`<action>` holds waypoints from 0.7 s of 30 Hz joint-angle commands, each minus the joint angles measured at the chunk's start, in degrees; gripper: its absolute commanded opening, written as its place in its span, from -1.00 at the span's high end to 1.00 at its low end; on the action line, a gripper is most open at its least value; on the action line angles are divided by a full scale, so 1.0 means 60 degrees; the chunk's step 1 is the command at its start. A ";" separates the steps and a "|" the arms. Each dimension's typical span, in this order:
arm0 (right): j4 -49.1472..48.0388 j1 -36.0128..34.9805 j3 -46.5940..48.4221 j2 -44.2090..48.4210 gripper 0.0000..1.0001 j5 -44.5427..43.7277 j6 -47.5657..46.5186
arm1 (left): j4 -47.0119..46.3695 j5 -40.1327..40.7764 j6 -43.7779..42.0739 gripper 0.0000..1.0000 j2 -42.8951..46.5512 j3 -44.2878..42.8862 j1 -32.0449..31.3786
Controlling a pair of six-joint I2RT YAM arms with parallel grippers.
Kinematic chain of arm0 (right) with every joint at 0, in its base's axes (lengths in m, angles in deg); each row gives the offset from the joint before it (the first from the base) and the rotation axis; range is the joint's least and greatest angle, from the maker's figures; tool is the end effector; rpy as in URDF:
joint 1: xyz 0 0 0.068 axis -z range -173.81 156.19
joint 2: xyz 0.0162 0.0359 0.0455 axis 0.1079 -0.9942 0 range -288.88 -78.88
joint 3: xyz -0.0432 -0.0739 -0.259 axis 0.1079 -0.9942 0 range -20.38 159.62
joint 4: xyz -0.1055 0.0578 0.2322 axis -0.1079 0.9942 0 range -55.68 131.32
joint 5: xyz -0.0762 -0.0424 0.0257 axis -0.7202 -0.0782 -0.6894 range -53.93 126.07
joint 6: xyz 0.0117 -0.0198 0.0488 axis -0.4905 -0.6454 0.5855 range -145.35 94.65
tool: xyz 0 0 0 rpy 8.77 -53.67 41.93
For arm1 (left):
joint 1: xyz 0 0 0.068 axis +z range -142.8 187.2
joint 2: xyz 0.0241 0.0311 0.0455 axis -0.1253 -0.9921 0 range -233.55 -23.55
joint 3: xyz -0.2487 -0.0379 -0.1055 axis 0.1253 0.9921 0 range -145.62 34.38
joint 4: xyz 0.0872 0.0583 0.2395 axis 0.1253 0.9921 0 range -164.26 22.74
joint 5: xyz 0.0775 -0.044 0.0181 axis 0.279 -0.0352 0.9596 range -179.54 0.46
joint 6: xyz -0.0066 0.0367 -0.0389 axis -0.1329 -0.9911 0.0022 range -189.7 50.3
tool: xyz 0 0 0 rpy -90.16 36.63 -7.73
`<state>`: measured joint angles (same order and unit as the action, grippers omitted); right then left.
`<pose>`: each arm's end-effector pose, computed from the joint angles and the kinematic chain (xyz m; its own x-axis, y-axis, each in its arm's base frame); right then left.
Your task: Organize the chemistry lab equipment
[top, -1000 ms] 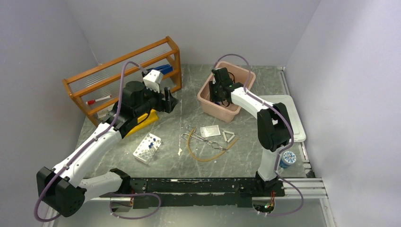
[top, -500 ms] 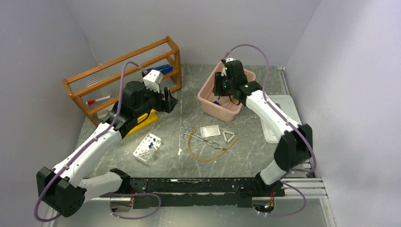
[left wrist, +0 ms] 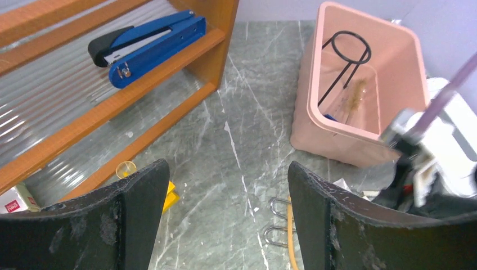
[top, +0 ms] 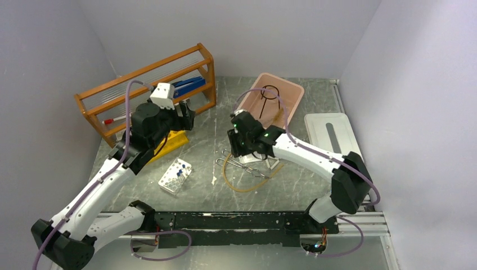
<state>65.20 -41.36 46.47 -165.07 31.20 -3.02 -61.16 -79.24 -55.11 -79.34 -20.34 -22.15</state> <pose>0.2205 0.2368 0.2682 -0.7451 -0.2539 -0.6167 -0.4492 0.8746 0.1827 0.1978 -0.1039 0.3606 -0.2899 -0.1214 -0.9493 0.2666 0.9424 -0.2019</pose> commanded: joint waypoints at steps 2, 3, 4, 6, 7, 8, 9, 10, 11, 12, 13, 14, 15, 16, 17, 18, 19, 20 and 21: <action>0.0587 -0.0934 -0.0598 -0.0399 0.10 -0.0495 0.0471 | -0.0696 0.0033 -0.0087 -0.62 0.0581 0.0334 0.0027; 0.0687 -0.1147 -0.0652 -0.0519 0.10 -0.0488 0.0399 | -0.0727 0.0008 -0.0119 -0.62 0.0619 0.0357 0.0027; 0.0809 -0.1354 -0.0666 -0.0646 0.10 -0.0531 0.0357 | -0.0733 0.0005 -0.0134 -0.62 0.0646 0.0360 0.0027; 0.0980 -0.1759 -0.0714 -0.0860 0.08 -0.0543 0.0319 | -0.0714 0.0080 -0.0153 -0.62 0.0656 0.0362 0.0027; 0.0958 -0.1928 -0.0774 -0.0946 0.08 -0.0369 0.0257 | -0.0685 0.0104 -0.0149 -0.62 0.0643 0.0348 0.0027; 0.0925 -0.2081 -0.0824 -0.1040 0.07 -0.0168 0.0206 | -0.0664 0.0112 -0.0147 -0.62 0.0630 0.0333 0.0031; 0.0874 -0.2219 -0.0885 -0.1141 0.06 -0.0057 0.0179 | -0.0661 0.0093 -0.0154 -0.62 0.0616 0.0331 0.0029; 0.0816 -0.2357 -0.0920 -0.1260 0.05 -0.0029 0.0187 | -0.0668 0.0072 -0.0149 -0.62 0.0601 0.0334 0.0033; 0.0811 -0.2452 -0.0931 -0.1399 0.05 -0.0074 0.0213 | -0.0678 0.0039 -0.0147 -0.62 0.0589 0.0333 0.0044; 0.0803 -0.2520 -0.0911 -0.1556 0.05 -0.0201 0.0237 | -0.0668 0.0024 -0.0150 -0.62 0.0563 0.0331 0.0037; 0.0811 -0.2593 -0.0883 -0.1765 0.06 -0.0312 0.0247 | -0.0650 0.0015 -0.0154 -0.62 0.0543 0.0334 0.0030; 0.0812 -0.2638 -0.0851 -0.1915 0.06 -0.0416 0.0247 | -0.0646 0.0013 -0.0147 -0.62 0.0525 0.0318 0.0040; 0.0796 -0.2662 -0.0821 -0.2056 0.06 -0.0478 0.0223 | -0.0633 0.0011 -0.0158 -0.62 0.0511 0.0316 0.0042; 0.0763 -0.2697 -0.0777 -0.2197 0.08 -0.0491 0.0173 | -0.0631 0.0024 -0.0148 -0.62 0.0497 0.0316 0.0042; 0.0742 -0.2739 -0.0740 -0.2313 0.10 -0.0482 0.0116 | -0.0631 0.0022 -0.0158 -0.62 0.0495 0.0316 0.0042; 0.0747 -0.2792 -0.0703 -0.2443 0.12 -0.0484 0.0080 | -0.0638 0.0029 -0.0151 -0.62 0.0495 0.0320 0.0042; 0.0747 -0.2834 -0.0665 -0.2538 0.15 -0.0487 0.0021 | -0.0645 0.0037 -0.0147 -0.62 0.0493 0.0333 0.0042; 0.0755 -0.2866 -0.0644 -0.2623 0.18 -0.0491 -0.0005 | -0.0646 0.0045 -0.0150 -0.62 0.0485 0.0331 0.0042; 0.0734 -0.2900 -0.0637 -0.2694 0.23 -0.0462 -0.0034 | -0.0646 0.0052 -0.0154 -0.62 0.0481 0.0331 0.0042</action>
<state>69.41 -57.68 41.48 -179.76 29.33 -2.17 -62.93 -79.17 -55.40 -76.48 -18.66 -22.15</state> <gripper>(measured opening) 0.422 0.810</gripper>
